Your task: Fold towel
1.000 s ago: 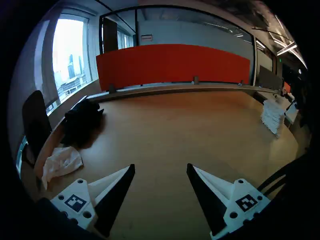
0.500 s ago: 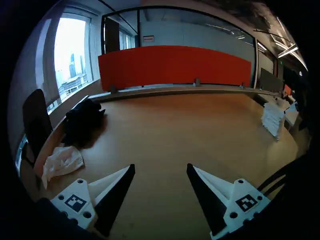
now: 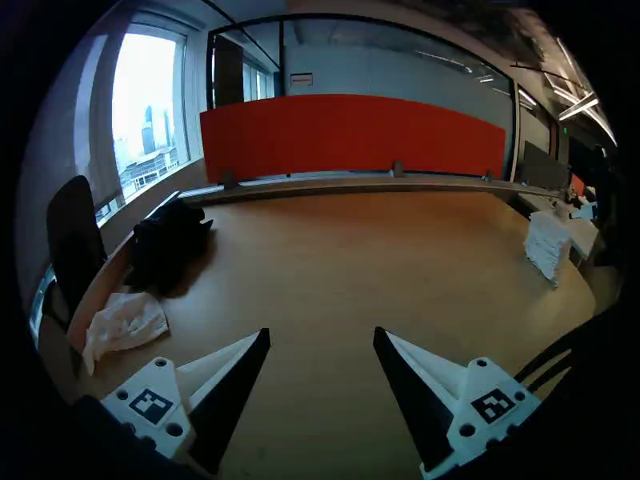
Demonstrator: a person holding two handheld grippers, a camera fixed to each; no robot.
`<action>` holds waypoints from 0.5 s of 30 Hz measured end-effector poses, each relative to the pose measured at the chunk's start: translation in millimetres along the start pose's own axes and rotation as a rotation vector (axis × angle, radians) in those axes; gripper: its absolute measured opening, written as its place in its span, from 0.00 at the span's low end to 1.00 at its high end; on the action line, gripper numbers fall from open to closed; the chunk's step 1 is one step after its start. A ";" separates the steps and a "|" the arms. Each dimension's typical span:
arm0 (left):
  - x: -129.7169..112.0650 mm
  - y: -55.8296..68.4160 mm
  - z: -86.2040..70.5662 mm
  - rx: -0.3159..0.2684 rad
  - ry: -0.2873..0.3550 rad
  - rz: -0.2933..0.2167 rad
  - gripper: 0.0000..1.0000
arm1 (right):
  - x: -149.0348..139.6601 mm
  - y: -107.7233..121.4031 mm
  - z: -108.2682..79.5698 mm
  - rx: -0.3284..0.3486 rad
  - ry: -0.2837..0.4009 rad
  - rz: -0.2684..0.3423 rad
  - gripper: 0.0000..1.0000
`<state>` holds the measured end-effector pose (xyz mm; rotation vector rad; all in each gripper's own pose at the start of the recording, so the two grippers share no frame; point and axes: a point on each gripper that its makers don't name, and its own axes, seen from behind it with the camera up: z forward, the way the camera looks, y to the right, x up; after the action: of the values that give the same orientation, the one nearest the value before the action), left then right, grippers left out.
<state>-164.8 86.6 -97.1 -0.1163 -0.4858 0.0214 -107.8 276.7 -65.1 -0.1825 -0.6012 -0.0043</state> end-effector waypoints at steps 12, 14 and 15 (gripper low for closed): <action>2.9 -3.4 1.3 0.016 0.005 -0.021 0.96 | 32.1 -5.9 -3.2 -0.066 0.178 0.080 0.96; 3.9 -3.6 1.6 0.017 0.008 -0.026 0.96 | 34.8 -8.3 -3.7 -0.072 0.197 0.084 0.96; 4.4 -3.7 1.7 0.018 0.009 -0.028 0.96 | 35.9 -9.5 -3.9 -0.073 0.205 0.085 0.96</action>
<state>-161.7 83.3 -93.1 -0.0916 -0.4784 -0.0021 -76.5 268.4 -46.4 -0.2753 -0.3889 0.0372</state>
